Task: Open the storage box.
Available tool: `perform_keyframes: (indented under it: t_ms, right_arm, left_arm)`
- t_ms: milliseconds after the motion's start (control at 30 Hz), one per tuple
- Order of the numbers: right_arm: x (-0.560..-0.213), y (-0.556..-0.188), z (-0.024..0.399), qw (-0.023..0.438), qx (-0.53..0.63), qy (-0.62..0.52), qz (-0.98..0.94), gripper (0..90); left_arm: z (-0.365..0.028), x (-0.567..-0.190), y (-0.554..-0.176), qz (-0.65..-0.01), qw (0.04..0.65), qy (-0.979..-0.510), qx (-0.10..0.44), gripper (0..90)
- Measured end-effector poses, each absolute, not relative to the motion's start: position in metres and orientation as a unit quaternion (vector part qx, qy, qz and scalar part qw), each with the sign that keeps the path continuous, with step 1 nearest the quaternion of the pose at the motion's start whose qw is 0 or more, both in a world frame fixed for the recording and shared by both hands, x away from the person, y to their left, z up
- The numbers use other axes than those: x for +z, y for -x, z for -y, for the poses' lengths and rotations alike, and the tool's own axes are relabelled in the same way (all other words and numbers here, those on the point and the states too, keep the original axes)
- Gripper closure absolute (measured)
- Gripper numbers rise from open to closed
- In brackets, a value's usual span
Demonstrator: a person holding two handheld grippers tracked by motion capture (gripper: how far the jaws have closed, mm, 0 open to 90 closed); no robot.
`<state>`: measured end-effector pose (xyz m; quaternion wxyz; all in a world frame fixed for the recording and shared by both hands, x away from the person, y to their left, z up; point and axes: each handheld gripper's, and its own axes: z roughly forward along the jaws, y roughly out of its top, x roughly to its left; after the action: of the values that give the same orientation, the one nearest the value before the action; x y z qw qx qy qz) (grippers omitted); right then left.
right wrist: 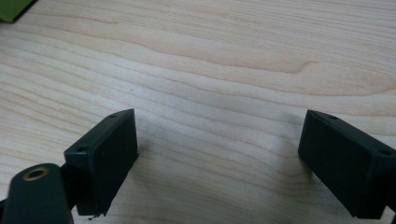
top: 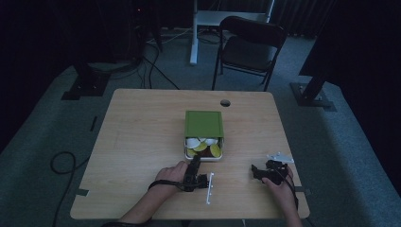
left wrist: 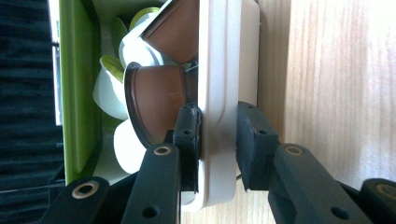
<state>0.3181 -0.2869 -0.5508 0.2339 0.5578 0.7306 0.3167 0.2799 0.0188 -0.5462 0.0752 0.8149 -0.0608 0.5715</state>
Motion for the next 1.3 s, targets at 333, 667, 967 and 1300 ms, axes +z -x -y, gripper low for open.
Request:
perform_keyframes:
  t_ms: [333, 667, 967, 1300]
  right_arm:
    - [-0.551, -0.318, 0.287, 0.234, 0.316, -0.558, -0.731, 11.4]
    - [-0.551, -0.318, 0.287, 0.234, 0.316, -0.558, -0.731, 11.4]
    - [-0.551, -0.318, 0.287, 0.234, 0.316, -0.558, -0.731, 11.4]
    - [-0.551, -0.318, 0.287, 0.234, 0.316, -0.558, -0.731, 11.5]
  left_arm:
    - [-0.019, -0.545, -0.271, 0.066, 0.076, -0.817, 0.568, 72.0]
    - [-0.019, -0.546, -0.26, 0.073, 0.076, -0.816, 0.568, 72.0]
    - [-0.02, -0.547, -0.25, 0.076, 0.078, -0.814, 0.57, 71.9]
    - [-0.02, -0.549, -0.236, 0.082, 0.08, -0.813, 0.571, 71.8]
